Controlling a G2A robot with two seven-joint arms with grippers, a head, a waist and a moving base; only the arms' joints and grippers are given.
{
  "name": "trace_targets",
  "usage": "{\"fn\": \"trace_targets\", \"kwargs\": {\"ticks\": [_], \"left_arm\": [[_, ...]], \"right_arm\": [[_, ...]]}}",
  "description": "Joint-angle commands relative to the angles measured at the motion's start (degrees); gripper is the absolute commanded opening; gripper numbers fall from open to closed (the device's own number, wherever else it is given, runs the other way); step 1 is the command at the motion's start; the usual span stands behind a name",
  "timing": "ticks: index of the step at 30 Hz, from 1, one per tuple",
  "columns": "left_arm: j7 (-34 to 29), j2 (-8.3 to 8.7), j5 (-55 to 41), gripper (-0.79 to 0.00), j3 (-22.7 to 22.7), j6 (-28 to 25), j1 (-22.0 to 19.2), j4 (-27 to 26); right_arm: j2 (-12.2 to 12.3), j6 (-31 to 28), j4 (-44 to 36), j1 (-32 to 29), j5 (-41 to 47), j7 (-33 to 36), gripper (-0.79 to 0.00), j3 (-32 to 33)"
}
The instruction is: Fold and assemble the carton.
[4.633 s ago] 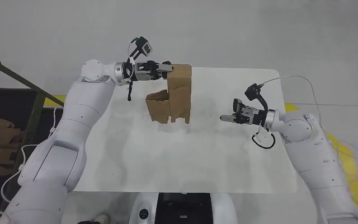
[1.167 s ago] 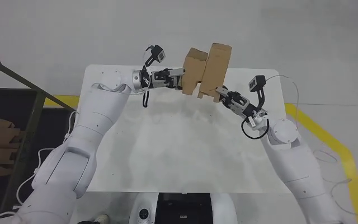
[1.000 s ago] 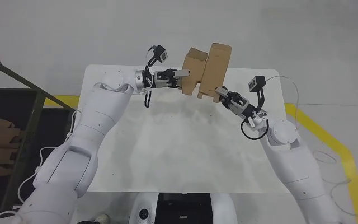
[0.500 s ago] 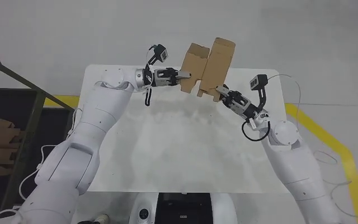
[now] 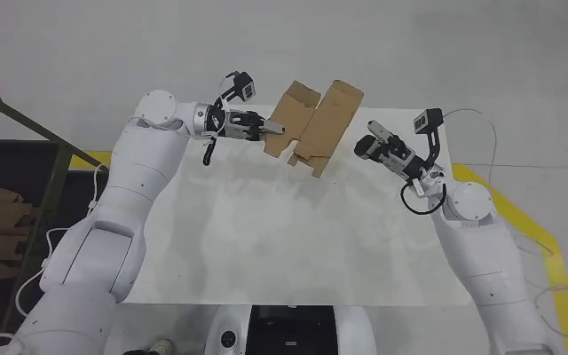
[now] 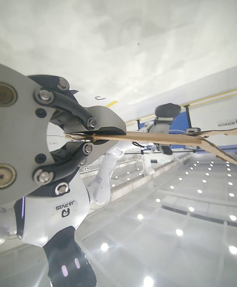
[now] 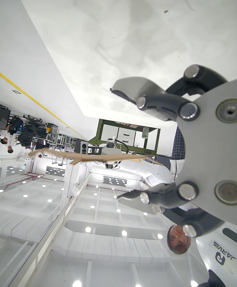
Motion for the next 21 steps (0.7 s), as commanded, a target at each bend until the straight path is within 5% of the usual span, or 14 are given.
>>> {"fn": "trace_targets", "kwargs": {"ticks": [1, 11, 21], "left_arm": [[0.1, 0.62, 0.2, -0.785, 1.2, -0.1, 0.3, -1.6], [0.1, 5.88, -3.6, -0.785, 12.0, 0.3, -0.7, -8.7], [0.1, 9.05, -10.9, -0.785, 19.5, -0.1, -3.6, -11.0]], "right_arm": [[0.0, 0.2, 0.8, 0.7, 0.0, 1.7, 0.000, -0.3], [-0.2, -2.1, 4.8, 4.4, 0.8, 14.6, 0.000, -2.8], [-0.5, -3.1, 8.6, 6.5, 0.9, 17.6, -0.668, -4.1]]}}
